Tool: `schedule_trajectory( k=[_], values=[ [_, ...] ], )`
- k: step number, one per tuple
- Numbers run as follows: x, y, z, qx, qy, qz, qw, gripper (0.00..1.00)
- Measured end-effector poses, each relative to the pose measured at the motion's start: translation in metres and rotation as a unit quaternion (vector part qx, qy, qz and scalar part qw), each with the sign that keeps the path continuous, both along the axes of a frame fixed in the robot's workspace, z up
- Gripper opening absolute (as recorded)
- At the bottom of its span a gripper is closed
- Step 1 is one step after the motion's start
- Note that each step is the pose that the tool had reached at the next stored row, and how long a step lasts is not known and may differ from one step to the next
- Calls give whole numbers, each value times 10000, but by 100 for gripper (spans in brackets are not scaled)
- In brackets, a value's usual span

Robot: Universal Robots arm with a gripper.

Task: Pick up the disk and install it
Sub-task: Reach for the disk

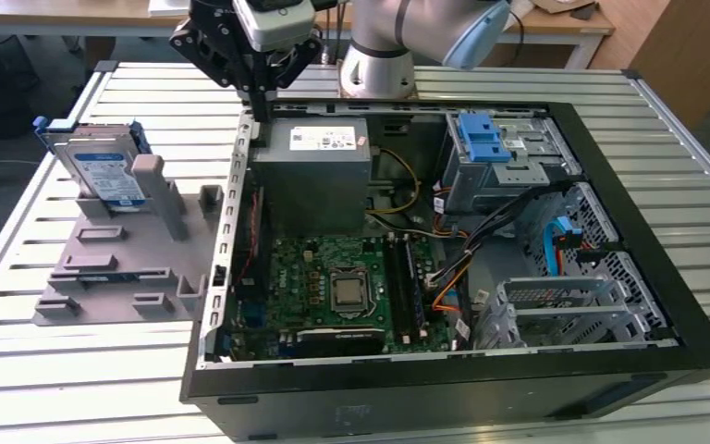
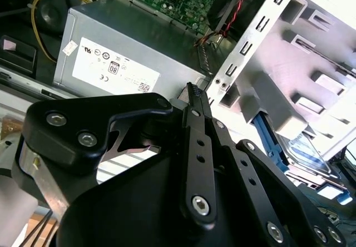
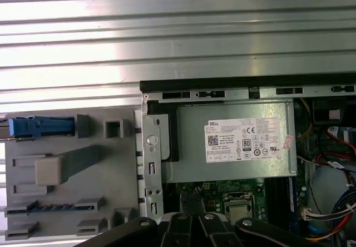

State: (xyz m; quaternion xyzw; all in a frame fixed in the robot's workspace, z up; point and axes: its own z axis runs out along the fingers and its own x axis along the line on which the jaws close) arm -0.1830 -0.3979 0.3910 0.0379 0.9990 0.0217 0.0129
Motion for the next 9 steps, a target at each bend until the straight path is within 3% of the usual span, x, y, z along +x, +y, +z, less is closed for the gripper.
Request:
schedule_trajectory(
  k=[9],
  values=[
    [-33,2,-3,0,0,0,10000,11]
  ],
)
